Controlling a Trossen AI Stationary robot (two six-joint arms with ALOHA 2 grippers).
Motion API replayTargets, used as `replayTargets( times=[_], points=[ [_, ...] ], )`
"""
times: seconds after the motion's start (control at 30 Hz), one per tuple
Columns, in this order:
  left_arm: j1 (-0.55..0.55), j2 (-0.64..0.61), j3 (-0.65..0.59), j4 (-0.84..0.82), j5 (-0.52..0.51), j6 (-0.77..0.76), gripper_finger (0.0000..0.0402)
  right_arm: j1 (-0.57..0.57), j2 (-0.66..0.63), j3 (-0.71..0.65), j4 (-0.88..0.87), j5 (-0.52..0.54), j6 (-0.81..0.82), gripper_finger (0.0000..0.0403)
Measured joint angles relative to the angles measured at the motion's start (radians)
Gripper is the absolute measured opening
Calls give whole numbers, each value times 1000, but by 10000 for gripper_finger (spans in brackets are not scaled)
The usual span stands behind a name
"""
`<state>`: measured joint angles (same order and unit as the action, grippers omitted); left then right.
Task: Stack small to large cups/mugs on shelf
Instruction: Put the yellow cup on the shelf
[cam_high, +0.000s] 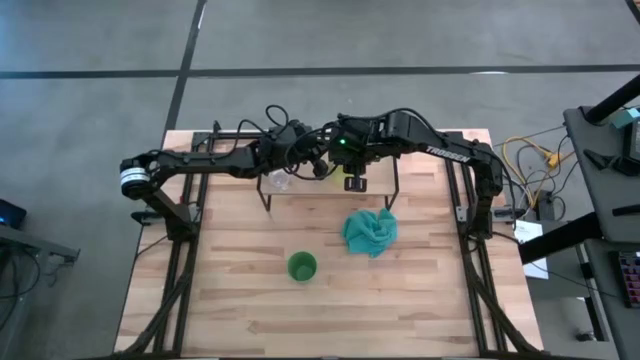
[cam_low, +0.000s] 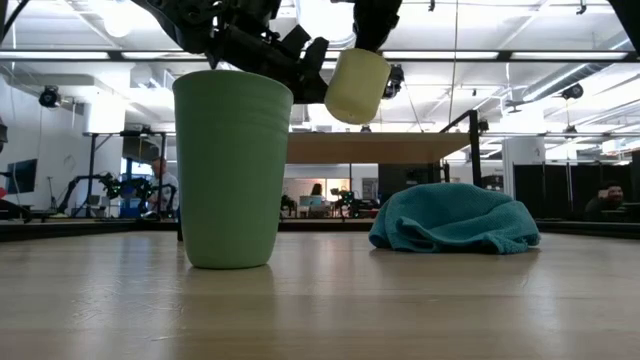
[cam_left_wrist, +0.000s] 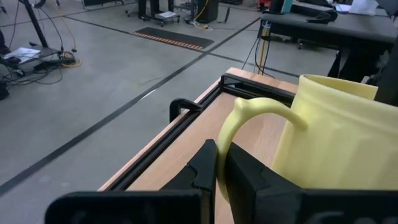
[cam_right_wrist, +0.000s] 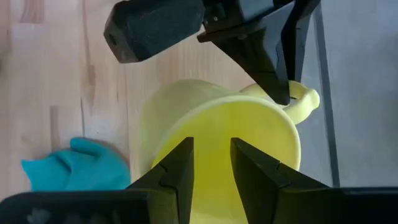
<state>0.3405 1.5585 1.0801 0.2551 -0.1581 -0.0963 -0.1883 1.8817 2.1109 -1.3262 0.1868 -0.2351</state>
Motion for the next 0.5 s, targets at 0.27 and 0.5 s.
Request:
replayTargets(
  times=[0.27,0.5],
  points=[
    [2,0,0,-18,0,9,4,0,3,-31,-8,-34,0,101],
    [10,0,-1,-57,-9,26,4,0,4,-24,-19,-34,-1,100]
  ],
)
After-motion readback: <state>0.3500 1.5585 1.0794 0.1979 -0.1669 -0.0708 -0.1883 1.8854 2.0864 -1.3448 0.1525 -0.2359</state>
